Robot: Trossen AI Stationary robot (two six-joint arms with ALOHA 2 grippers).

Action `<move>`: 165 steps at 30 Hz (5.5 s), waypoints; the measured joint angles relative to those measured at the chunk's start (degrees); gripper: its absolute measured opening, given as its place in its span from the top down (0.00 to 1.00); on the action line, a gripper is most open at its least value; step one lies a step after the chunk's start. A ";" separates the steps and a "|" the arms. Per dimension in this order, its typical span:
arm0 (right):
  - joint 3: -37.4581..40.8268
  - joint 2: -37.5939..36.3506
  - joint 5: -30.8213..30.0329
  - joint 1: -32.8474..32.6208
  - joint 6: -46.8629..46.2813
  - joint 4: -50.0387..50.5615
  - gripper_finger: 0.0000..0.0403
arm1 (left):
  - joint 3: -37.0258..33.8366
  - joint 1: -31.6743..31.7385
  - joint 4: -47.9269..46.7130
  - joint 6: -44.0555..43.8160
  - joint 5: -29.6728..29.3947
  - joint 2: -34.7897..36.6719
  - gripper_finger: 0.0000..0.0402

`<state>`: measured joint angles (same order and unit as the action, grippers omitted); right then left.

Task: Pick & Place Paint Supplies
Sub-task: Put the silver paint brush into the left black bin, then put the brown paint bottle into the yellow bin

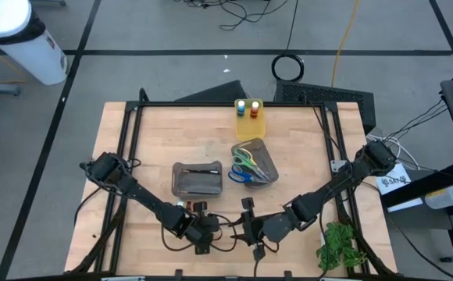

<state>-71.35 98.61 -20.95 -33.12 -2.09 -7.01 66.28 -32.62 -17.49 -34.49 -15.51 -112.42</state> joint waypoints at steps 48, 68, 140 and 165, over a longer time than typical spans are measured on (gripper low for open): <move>-0.04 -0.02 0.04 0.00 -5.05 7.43 0.68 | 0.11 1.40 -2.06 -0.34 1.19 -1.91 0.99; 0.04 14.70 1.68 1.75 -17.00 19.23 0.68 | -0.07 1.49 -1.96 -0.37 1.88 -2.08 0.99; 1.22 10.71 13.09 24.96 -7.58 -9.35 0.66 | -0.06 -5.75 -3.41 11.58 -18.04 28.50 0.92; 4.15 10.58 14.94 11.28 -4.58 -17.36 0.41 | -1.29 -19.65 -50.38 -46.52 -18.32 30.77 0.92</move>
<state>-67.20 109.19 -6.01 -21.85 -6.67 -24.37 64.99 -52.27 -67.87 -81.01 -33.83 -81.65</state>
